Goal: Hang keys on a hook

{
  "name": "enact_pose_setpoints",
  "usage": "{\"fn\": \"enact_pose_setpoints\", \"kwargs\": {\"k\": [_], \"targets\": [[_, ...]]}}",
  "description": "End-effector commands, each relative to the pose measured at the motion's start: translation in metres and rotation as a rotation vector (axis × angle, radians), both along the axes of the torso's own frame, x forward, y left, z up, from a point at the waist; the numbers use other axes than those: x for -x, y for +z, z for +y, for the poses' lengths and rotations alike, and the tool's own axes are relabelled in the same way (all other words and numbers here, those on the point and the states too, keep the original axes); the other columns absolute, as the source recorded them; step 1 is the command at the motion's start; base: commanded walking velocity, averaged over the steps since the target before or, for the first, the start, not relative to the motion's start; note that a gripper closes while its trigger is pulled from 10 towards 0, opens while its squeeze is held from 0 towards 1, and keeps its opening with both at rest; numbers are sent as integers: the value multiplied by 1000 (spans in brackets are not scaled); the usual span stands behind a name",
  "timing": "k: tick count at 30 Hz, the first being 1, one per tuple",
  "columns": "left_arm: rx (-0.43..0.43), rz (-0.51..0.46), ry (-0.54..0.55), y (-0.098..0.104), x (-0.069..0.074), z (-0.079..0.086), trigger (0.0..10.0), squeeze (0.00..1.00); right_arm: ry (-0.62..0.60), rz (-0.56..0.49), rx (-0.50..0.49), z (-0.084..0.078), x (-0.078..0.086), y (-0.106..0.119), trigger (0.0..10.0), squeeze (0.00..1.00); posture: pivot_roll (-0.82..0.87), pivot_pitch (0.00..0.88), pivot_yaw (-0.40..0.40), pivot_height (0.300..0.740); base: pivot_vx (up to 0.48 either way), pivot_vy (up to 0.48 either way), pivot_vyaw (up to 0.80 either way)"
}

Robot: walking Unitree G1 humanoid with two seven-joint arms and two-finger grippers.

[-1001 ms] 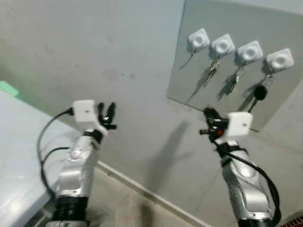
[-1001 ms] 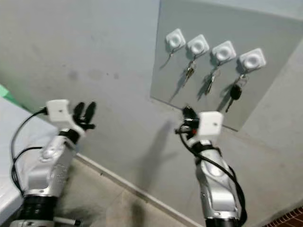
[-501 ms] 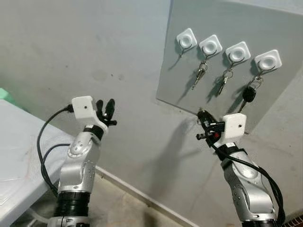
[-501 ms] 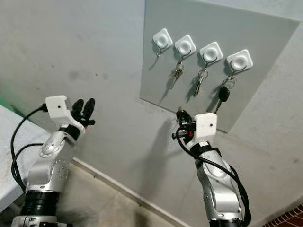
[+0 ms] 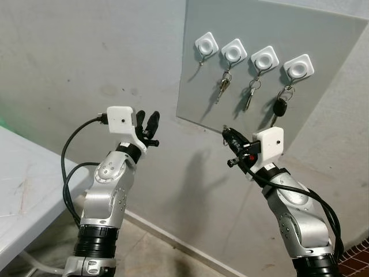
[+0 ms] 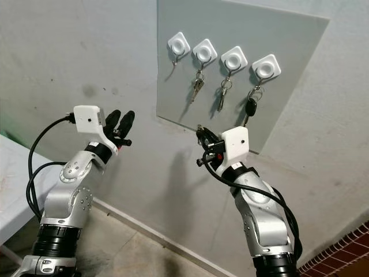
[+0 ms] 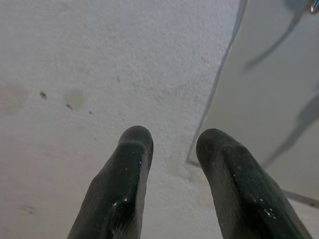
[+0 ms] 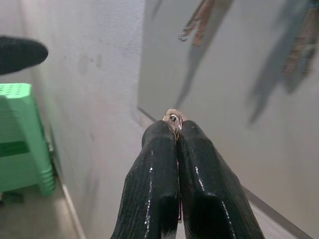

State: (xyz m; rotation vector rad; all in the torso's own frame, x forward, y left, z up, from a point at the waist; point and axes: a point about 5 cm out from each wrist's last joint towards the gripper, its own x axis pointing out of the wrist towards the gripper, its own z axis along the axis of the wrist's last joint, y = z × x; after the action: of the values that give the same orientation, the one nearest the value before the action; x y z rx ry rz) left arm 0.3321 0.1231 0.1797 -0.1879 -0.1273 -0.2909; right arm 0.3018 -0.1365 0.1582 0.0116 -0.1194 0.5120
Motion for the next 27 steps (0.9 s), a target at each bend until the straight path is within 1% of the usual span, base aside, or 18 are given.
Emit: {"fn": "enact_pose_setpoints", "kwargs": {"k": [1,5,10,23,27], "targets": [[-3,-16,-22,5,2,-4,10000,0,25,-15,3,3,-3,7,10000,0,141,0,-72,736,0,0,0],[6,-13,-23,5,3,-4,10000,0,28,-17,3,3,-3,8,10000,0,141,0,-74,736,0,0,0],[51,14,-18,2,3,-1,10000,0,35,-13,3,3,-3,8,10000,0,138,0,-76,736,0,0,0],[38,20,-14,0,5,0,10000,0,42,-3,3,3,0,6,10000,0,135,0,-77,736,0,0,0],[15,14,-24,-3,8,-1,10000,0,46,-37,-12,0,5,6,10000,0,135,0,-76,736,0,0,0]]}}
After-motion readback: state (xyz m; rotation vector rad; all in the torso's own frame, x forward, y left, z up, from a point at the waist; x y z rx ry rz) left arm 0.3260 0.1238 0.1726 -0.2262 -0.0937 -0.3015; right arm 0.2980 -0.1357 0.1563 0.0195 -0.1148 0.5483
